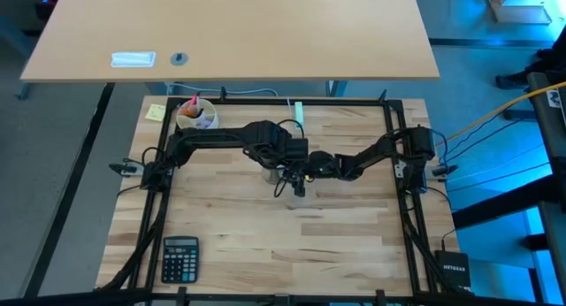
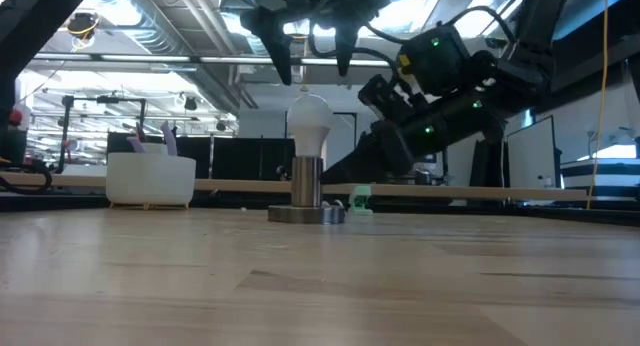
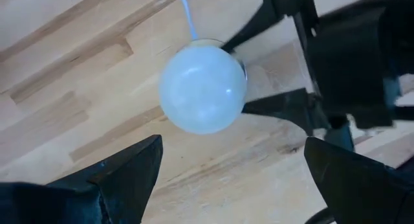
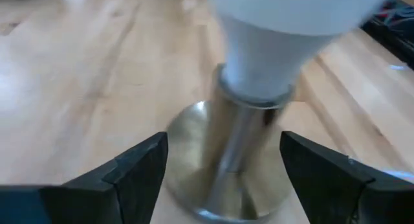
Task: Screw lightbulb
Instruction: Insert the lightbulb into the lamp socket
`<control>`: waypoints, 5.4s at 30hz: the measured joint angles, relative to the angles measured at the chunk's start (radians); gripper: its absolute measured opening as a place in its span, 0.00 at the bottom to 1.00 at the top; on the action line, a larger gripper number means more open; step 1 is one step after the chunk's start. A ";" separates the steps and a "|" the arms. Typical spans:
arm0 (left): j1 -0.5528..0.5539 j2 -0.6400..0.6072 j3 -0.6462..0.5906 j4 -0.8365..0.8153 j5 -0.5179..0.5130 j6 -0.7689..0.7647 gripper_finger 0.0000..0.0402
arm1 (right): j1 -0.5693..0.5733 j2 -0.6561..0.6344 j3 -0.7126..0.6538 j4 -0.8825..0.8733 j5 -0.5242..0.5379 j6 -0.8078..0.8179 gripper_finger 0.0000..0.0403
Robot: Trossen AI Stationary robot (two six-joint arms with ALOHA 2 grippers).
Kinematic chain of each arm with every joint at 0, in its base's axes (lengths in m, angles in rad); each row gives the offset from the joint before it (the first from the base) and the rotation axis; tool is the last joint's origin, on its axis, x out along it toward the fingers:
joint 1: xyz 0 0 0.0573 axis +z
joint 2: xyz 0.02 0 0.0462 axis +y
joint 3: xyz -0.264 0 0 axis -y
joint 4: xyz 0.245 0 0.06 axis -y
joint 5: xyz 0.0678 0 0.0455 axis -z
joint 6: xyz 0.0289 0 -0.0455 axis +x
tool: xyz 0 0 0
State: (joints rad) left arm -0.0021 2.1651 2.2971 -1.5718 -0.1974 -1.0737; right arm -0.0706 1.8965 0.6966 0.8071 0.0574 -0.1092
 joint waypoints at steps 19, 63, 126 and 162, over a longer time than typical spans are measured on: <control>0.041 0.022 0.000 0.003 -0.054 -0.099 0.91 | -0.033 0.102 0.034 0.000 -0.025 0.011 0.73; 0.088 0.105 0.000 0.002 0.055 0.397 0.65 | -0.034 0.104 0.032 -0.014 -0.039 0.000 0.73; 0.144 -0.220 0.048 0.020 0.001 0.566 0.73 | -0.034 0.104 0.032 -0.031 -0.051 -0.019 0.73; 0.125 -0.106 -0.211 0.113 0.006 -0.025 0.73 | -0.034 0.105 0.031 -0.032 -0.048 0.003 0.73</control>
State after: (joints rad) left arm 0.1228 2.0590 2.0859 -1.4586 -0.1912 -1.0985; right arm -0.1051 2.0010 0.7280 0.7750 0.0097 -0.1066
